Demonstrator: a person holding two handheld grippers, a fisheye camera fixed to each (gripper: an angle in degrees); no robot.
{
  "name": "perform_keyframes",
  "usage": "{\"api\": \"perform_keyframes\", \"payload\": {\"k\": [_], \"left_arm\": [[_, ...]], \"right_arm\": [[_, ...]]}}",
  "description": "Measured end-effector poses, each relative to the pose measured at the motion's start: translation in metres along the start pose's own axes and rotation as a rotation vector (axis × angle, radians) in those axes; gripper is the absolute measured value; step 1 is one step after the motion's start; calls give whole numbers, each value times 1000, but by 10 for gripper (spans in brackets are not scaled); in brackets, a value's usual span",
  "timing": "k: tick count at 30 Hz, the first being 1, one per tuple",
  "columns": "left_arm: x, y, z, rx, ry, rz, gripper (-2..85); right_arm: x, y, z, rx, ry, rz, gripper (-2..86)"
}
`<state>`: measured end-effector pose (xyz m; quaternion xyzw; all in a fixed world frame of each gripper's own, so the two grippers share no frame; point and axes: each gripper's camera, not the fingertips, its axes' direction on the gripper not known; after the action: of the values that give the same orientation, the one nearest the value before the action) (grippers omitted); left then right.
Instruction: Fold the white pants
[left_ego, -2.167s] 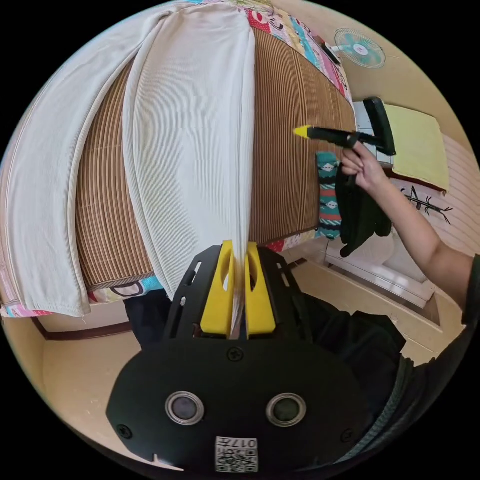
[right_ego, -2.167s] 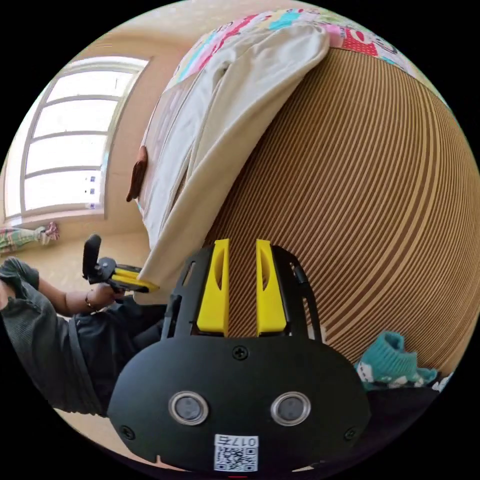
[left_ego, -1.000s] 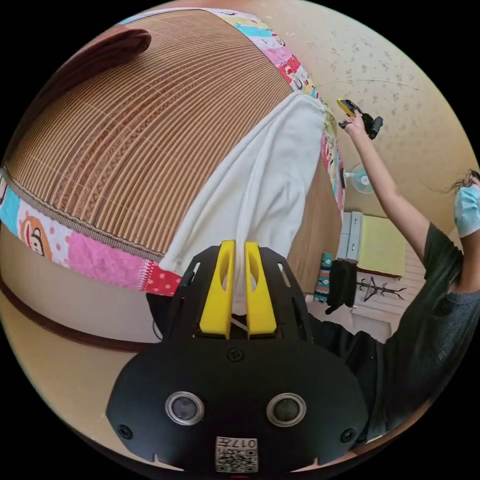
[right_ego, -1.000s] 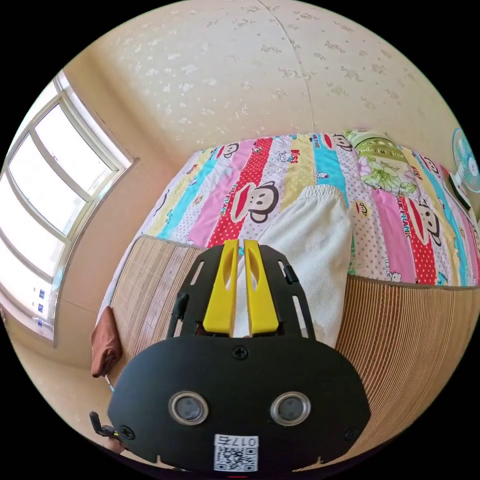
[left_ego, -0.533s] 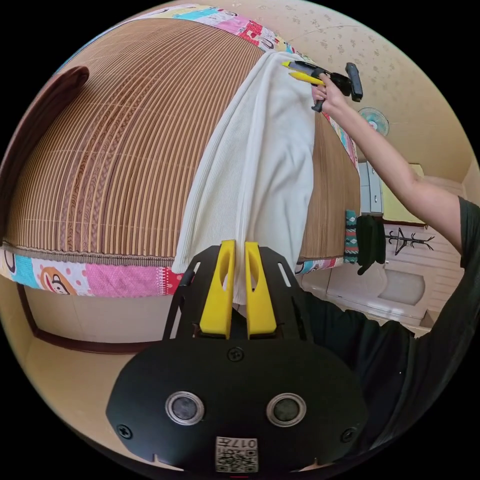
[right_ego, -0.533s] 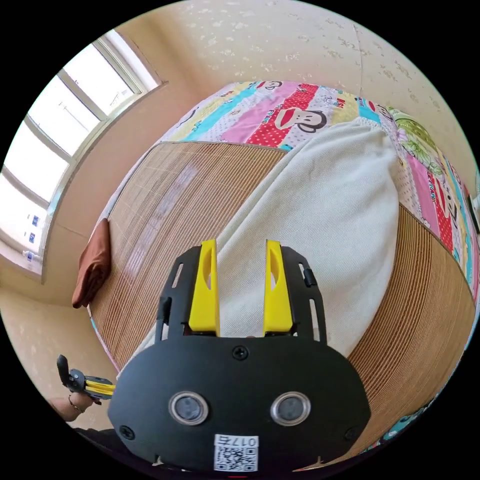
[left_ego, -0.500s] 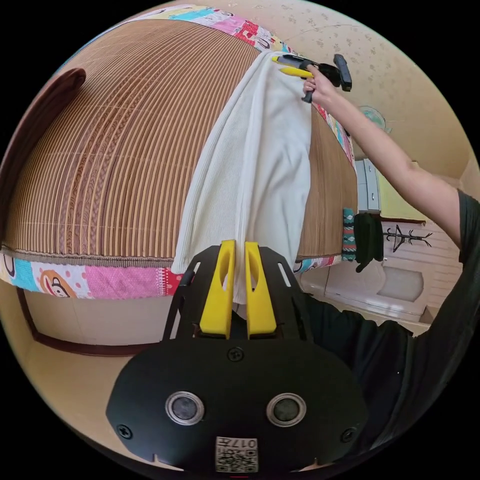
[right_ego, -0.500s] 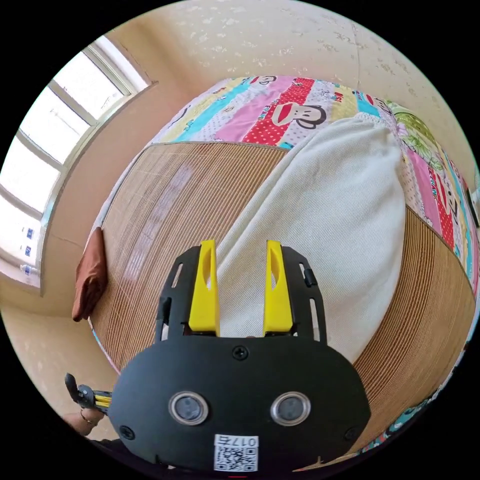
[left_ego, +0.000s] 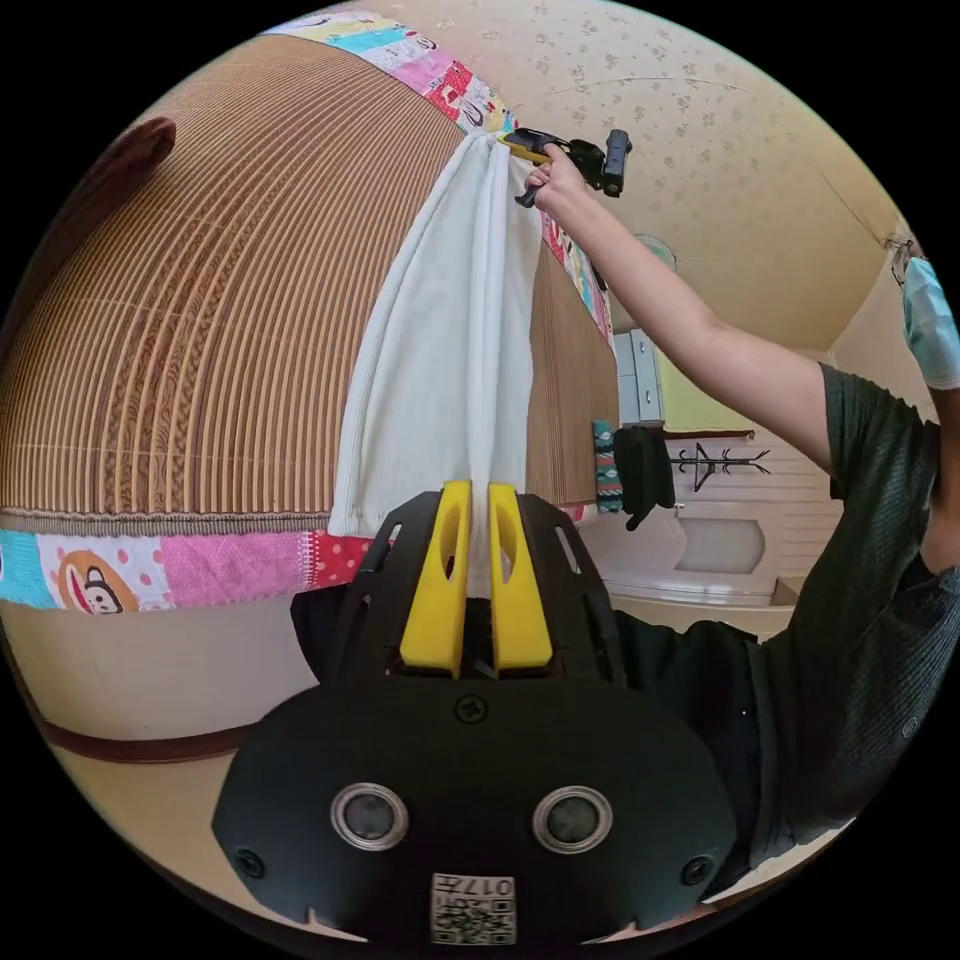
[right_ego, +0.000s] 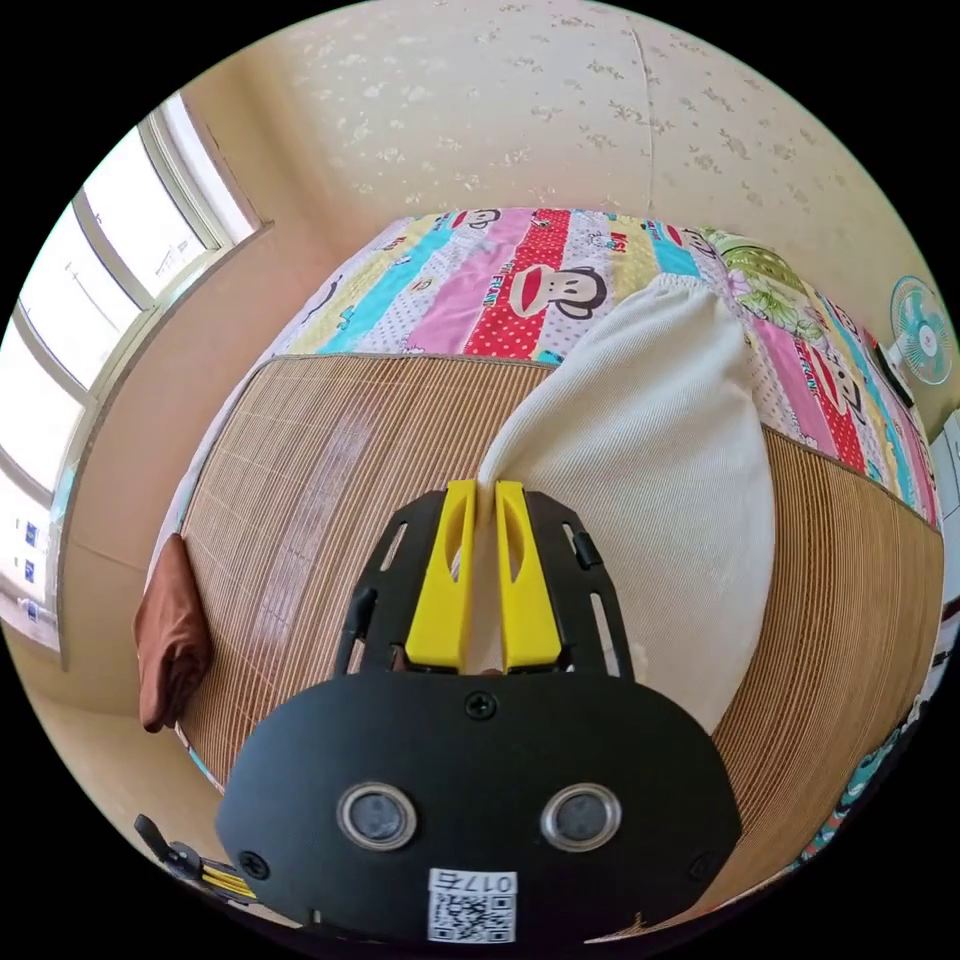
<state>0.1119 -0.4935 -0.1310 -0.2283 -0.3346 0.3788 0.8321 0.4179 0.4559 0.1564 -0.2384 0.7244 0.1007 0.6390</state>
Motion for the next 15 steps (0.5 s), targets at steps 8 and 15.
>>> {"api": "perform_keyframes", "payload": {"k": [8, 15], "left_arm": [[-30, -2, 1, -146, -359, -158, 77], [-20, -37, 3, -98, -292, -65, 104]], "right_arm": [[42, 70, -32, -19, -127, -19, 69], [97, 263, -61, -296, -89, 217, 106]]}}
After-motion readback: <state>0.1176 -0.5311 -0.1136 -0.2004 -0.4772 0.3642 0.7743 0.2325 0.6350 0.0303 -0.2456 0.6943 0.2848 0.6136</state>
